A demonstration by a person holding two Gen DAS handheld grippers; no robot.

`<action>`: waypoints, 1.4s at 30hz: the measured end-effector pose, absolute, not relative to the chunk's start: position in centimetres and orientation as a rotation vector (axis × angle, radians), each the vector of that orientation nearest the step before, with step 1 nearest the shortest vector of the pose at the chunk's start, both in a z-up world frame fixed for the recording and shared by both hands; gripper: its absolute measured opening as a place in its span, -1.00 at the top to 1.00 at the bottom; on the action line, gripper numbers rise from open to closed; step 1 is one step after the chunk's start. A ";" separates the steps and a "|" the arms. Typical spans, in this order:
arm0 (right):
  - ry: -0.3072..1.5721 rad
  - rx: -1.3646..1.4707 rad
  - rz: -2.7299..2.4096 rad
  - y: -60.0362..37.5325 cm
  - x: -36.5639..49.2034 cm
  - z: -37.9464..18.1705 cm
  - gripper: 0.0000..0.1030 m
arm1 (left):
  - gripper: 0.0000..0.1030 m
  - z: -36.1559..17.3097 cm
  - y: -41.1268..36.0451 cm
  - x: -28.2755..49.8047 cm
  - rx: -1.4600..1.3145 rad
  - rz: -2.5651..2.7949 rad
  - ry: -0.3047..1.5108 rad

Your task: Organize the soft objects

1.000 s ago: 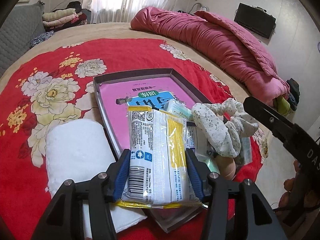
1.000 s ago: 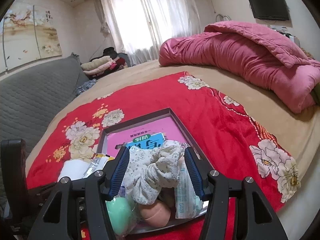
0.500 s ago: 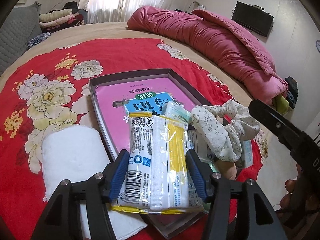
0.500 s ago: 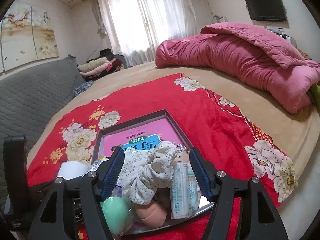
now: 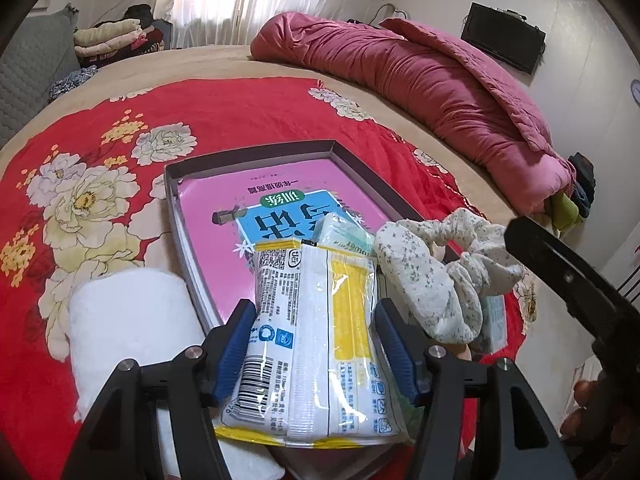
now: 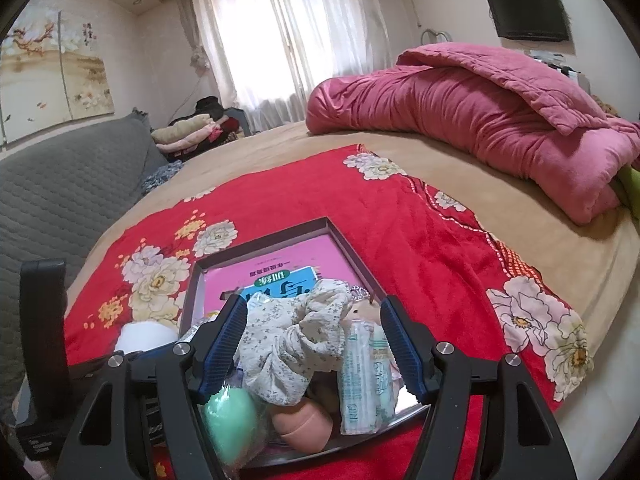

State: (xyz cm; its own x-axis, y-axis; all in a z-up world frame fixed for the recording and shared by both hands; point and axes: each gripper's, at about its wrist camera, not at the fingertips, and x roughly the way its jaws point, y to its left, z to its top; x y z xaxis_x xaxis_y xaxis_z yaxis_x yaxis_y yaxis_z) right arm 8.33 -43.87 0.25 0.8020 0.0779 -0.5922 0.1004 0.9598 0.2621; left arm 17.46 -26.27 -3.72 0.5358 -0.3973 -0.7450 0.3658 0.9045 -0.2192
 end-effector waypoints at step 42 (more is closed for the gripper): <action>0.665 0.141 0.037 -38.3 3.4 2.7 -0.45 | -0.27 1.4 -19.1 10.6 -0.048 -0.272 0.854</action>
